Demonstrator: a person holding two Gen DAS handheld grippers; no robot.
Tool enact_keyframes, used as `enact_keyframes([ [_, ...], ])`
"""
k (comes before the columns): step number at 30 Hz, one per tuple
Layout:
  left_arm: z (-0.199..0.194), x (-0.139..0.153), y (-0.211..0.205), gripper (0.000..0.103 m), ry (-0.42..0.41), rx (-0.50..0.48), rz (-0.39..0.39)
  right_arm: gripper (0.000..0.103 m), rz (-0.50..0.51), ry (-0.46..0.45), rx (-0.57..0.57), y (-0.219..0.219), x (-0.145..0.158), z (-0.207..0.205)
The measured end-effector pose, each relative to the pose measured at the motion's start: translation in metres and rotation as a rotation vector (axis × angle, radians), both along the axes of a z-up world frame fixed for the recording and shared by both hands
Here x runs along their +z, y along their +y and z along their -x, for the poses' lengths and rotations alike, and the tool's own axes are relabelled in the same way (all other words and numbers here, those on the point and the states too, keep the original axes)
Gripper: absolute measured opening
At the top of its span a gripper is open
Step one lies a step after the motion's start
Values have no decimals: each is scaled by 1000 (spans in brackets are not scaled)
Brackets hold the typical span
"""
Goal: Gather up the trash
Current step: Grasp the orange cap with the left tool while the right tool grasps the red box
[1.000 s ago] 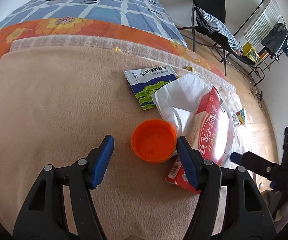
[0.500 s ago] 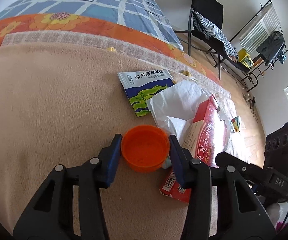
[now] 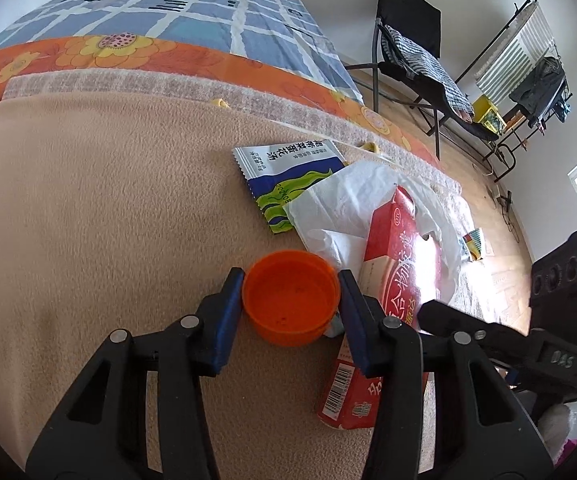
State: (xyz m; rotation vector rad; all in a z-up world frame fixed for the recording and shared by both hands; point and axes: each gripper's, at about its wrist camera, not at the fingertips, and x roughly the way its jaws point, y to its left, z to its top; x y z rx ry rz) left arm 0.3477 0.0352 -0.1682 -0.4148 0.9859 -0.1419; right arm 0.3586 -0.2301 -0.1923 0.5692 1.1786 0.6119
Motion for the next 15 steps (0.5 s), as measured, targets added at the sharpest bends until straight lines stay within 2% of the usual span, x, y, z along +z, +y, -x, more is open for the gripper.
enact_keyframes([
  [3,0,0,0,47,-1,-1,1,63,4,-18,8,4,1,0],
  [4,0,0,0,47,-1,-1,3,59,-5,-16,12,5,2,0],
  [5,0,0,0,47,-2,0,5,47,-18,-13,12,5,2,-1],
  [6,1,0,1,47,-2,4,0,46,-36,-3,14,4,2,0],
  [11,8,4,9,47,-11,14,-12,33,-71,-22,17,3,12,2],
  [15,19,12,23,47,-22,35,-49,28,-68,-47,39,10,20,5],
])
